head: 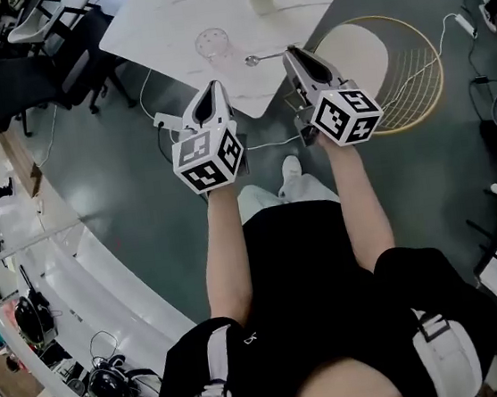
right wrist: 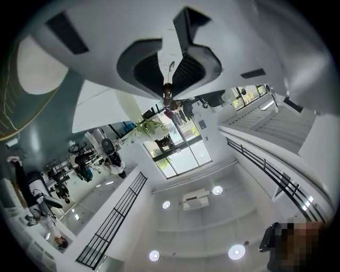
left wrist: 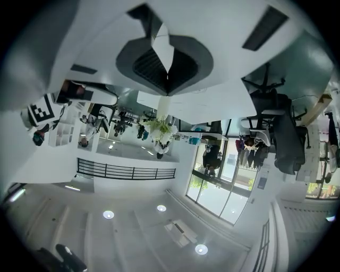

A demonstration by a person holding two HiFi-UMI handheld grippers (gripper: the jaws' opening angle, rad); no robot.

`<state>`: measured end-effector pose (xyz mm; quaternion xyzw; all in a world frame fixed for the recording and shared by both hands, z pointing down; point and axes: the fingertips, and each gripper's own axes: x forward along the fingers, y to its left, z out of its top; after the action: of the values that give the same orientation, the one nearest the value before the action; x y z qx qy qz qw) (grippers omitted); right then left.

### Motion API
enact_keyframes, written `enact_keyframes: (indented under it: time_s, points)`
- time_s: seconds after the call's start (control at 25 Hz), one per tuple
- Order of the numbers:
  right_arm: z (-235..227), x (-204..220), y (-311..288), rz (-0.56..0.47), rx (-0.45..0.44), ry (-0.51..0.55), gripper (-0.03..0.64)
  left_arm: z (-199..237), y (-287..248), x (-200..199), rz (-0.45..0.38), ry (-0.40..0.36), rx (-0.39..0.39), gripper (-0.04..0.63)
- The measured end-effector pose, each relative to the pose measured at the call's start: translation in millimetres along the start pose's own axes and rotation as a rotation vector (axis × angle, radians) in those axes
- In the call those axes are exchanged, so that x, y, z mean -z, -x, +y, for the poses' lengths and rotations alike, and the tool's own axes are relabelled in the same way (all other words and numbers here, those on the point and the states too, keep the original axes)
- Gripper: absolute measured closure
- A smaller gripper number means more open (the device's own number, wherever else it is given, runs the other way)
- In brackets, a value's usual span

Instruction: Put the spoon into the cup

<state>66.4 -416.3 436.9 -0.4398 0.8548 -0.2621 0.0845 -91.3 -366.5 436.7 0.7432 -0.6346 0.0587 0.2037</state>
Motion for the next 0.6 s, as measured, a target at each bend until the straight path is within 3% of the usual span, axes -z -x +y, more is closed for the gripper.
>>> enact_keyframes:
  time_s: [0.2, 0.6]
  points:
    - [-1.1, -3.3, -6.5, 0.008, -0.02, 0.015, 0.563, 11.4, -8.9, -8.4, -0.02, 0.038, -0.021, 0.58]
    - [-3.5, -20.1, -20.7, -0.009, -0.008, 0.082, 0.563, -7.6, -32.9, -32.7, -0.058, 0.01, 0.061, 0.58]
